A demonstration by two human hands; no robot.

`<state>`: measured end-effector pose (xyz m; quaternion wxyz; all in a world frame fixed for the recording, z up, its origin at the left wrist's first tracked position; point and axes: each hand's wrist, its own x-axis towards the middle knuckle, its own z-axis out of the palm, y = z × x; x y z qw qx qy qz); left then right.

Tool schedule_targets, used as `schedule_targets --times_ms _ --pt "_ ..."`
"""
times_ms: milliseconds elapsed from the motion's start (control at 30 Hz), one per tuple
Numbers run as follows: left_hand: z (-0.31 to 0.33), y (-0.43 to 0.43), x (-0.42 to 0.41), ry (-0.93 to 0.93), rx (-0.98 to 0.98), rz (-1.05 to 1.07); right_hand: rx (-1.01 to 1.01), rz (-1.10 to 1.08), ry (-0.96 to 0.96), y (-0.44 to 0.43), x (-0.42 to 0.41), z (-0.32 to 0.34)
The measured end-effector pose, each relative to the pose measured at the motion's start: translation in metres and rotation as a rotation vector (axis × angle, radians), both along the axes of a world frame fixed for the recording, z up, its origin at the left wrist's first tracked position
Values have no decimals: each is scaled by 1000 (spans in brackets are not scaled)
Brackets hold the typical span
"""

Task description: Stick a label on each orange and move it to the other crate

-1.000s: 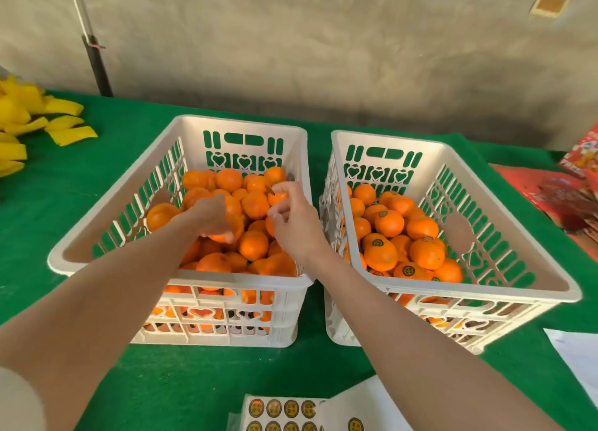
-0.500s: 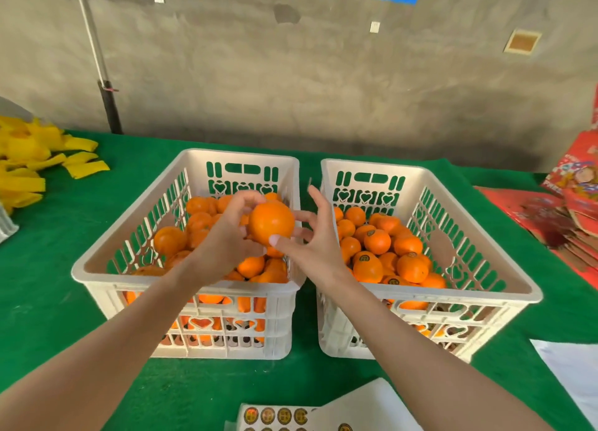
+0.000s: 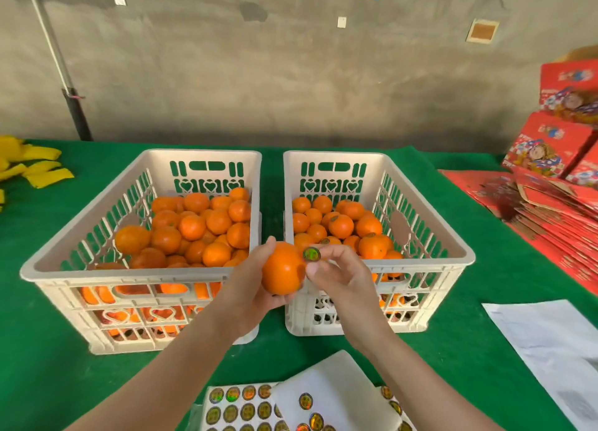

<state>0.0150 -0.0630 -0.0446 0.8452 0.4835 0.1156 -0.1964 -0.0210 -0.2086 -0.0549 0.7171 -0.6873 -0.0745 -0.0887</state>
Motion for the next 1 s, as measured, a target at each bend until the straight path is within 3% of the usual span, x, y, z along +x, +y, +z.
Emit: schedule_targets --times_ms 100,233,600,767,867,1000 --pt "-7 -15 -6 -21 2 28 111 -48 135 -3 -6 -3" --pt "-12 -28 -12 -100 25 32 87 -98 140 -2 -13 -6" --pt "-10 -38 -24 -162 16 -6 -203 -248 -128 1 -19 -17" --pt "-20 -32 -28 -202 85 28 -119 -80 -64 -3 -23 -28" --pt "-15 -37 -24 -270 176 48 -265 51 -81 -10 -18 -26" --pt "6 -52 -3 -513 397 57 -286 -97 -184 -24 10 -9"
